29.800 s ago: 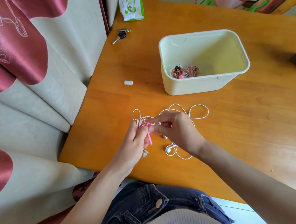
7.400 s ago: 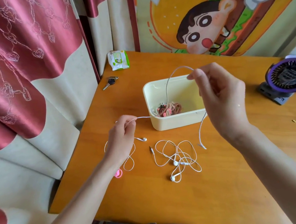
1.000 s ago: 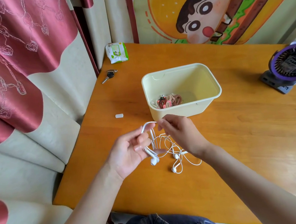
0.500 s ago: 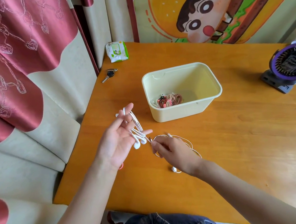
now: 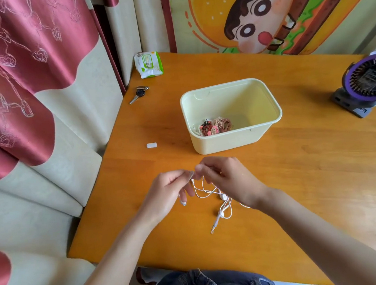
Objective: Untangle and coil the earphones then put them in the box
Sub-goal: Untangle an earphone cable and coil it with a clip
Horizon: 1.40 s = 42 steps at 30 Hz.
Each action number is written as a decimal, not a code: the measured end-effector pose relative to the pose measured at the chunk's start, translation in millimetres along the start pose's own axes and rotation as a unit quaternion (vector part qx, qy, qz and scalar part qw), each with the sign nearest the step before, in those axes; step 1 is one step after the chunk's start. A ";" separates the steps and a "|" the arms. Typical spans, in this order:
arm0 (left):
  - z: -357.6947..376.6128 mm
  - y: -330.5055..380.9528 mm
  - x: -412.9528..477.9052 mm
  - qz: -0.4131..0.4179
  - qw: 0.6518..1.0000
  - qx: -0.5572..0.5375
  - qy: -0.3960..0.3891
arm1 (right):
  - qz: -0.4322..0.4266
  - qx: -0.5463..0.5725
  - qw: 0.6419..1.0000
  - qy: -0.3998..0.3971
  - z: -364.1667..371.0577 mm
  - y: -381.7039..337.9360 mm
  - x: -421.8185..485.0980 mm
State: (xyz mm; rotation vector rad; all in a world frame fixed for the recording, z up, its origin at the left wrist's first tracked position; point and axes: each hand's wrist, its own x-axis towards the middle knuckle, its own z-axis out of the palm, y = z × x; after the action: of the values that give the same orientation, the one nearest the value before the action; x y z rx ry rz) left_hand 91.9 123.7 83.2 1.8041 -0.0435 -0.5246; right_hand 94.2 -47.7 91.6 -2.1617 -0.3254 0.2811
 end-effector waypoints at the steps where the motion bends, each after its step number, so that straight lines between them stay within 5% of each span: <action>1: 3.1 2.0 -1.9 -0.002 1.000 -0.030 -0.002 | 0.002 0.004 1.000 0.010 -2.5 2.6 3.0; 10: 12.3 17.5 -3.6 -0.035 0.952 -0.305 -0.017 | 0.024 0.022 0.997 0.072 0.3 22.3 15.2; 18: -7.3 19.7 5.8 -0.049 0.834 -0.549 0.015 | 0.053 -0.001 0.997 -0.057 24.8 28.2 2.3; 23: -13.0 16.8 10.6 -0.015 0.884 -0.460 0.082 | 0.042 -0.040 0.993 -0.105 27.2 20.5 -5.5; 29: -8.6 2.0 7.8 -0.001 0.981 -0.162 0.104 | -0.031 -0.070 0.996 -0.055 32.0 17.0 -9.6; 34: -0.3 -6.0 3.2 -0.049 0.998 -0.022 0.027 | -0.070 -0.046 0.996 0.008 31.8 13.7 -8.0; 42: 5.9 -13.3 -2.5 -0.084 0.992 -0.013 -0.090 | -0.041 -0.045 0.996 0.059 28.1 21.1 -2.6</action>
State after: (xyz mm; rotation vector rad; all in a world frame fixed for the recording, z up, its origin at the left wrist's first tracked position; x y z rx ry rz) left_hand 84.3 123.1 70.6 1.7404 -0.0082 -0.8048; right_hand 85.5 -38.9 58.5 -2.2358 -0.3641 0.0923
